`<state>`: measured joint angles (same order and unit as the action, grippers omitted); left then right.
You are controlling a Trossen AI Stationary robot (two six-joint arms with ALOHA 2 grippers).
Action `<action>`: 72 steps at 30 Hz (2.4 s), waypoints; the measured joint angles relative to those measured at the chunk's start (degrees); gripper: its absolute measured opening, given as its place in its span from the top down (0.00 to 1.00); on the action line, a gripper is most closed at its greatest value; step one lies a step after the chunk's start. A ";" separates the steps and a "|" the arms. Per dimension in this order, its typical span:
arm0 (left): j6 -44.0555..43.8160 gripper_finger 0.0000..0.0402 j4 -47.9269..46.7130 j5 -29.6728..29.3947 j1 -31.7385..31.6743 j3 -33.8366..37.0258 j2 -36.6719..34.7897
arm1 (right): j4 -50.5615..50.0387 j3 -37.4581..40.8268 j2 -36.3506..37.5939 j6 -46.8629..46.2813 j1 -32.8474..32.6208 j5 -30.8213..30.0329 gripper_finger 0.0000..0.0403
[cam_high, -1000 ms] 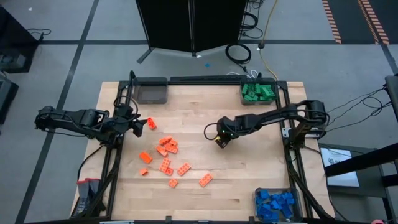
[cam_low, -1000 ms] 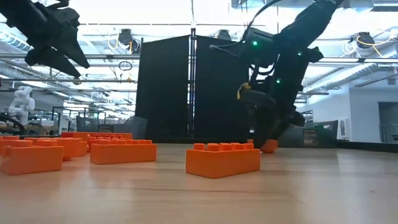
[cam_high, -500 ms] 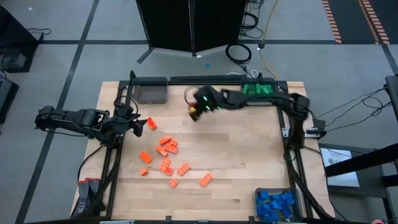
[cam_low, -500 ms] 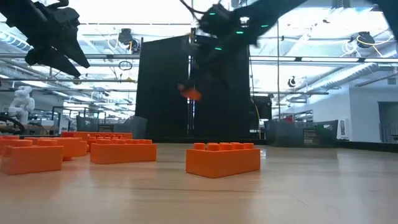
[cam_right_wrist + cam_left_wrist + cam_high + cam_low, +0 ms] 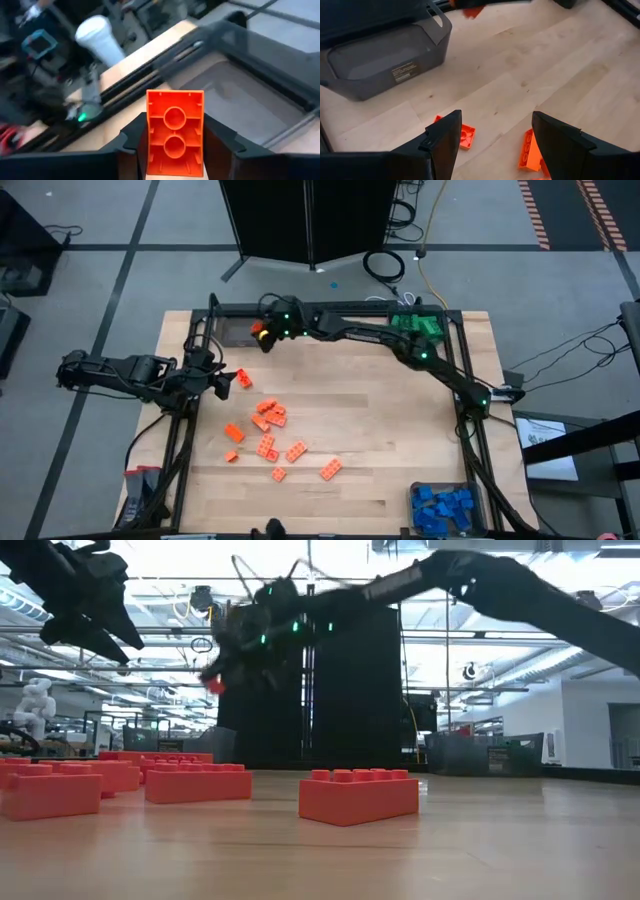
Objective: Sort blocks
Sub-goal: Put the orange game piece into the top left black bin
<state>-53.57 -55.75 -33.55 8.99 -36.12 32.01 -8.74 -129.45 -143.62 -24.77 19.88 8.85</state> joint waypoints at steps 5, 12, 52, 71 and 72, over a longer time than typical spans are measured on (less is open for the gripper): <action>-0.04 0.39 -0.15 -0.02 0.00 0.00 0.00 | 3.74 -0.19 -2.96 -1.55 1.15 -0.82 0.71; -1.13 0.39 -0.27 0.04 0.00 0.00 0.23 | 13.62 -0.50 -3.51 -2.37 2.17 -6.41 0.71; 0.12 0.39 -0.32 -1.22 0.00 0.00 2.12 | 17.44 -0.50 -8.23 -10.58 3.43 -3.65 0.35; -14.54 0.65 1.15 6.93 -7.91 0.00 29.62 | -14.22 -4.86 17.74 19.34 4.73 12.59 0.66; -14.93 0.67 0.93 6.96 -9.07 0.00 31.95 | -16.89 -4.80 19.59 21.62 4.44 10.11 0.67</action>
<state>-68.50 -54.82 -26.59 -0.08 -36.12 63.96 -25.63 -134.25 -124.03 -3.15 24.32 18.96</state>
